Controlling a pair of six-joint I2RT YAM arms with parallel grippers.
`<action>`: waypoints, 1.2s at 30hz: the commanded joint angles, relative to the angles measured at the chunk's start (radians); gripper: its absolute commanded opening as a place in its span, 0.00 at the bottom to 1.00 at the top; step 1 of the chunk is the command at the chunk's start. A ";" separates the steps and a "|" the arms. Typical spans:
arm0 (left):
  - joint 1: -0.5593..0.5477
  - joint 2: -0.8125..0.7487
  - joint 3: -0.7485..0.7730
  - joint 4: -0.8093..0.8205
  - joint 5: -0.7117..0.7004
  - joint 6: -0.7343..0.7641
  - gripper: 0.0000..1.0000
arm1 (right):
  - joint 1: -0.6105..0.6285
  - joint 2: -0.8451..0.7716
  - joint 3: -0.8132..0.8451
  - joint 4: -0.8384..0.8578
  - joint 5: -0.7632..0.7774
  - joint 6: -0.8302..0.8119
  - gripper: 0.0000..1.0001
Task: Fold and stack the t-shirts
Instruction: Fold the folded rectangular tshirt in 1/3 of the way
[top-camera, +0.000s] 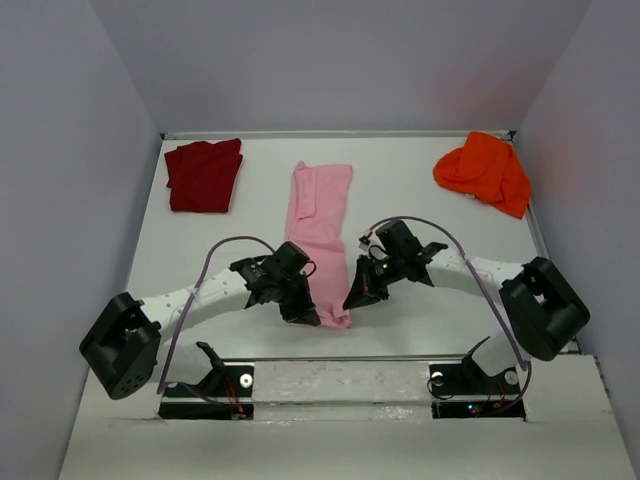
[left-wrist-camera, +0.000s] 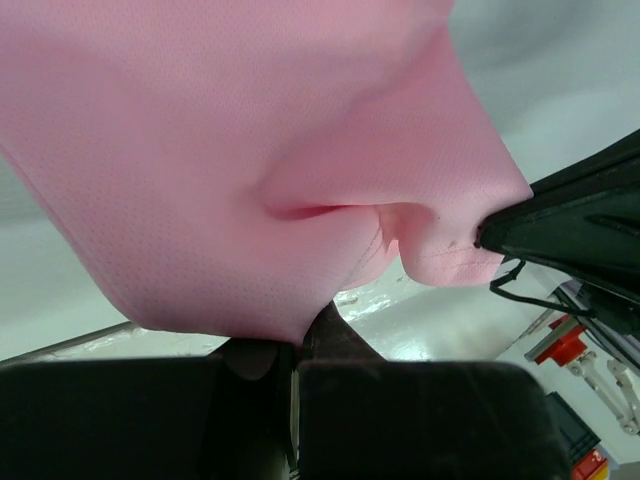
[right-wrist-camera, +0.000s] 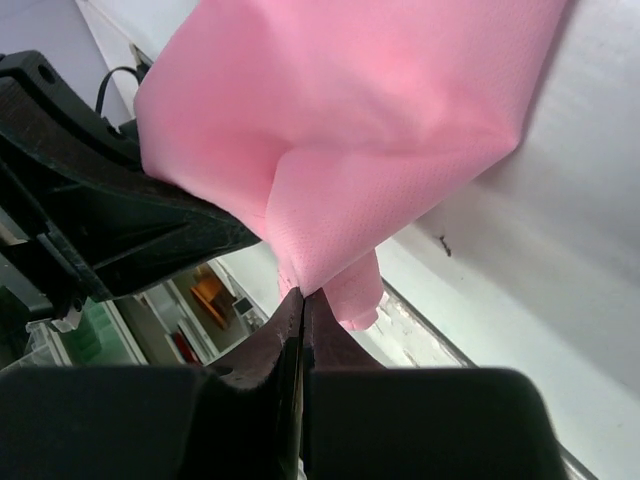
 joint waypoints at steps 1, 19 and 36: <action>0.054 -0.049 0.000 -0.043 -0.009 0.048 0.00 | -0.028 0.042 0.082 -0.018 -0.008 -0.065 0.00; 0.205 0.020 0.129 -0.095 0.000 0.183 0.00 | -0.113 0.142 0.201 -0.079 -0.016 -0.154 0.00; 0.235 0.070 0.180 -0.103 -0.003 0.229 0.00 | -0.163 0.260 0.372 -0.111 -0.023 -0.191 0.00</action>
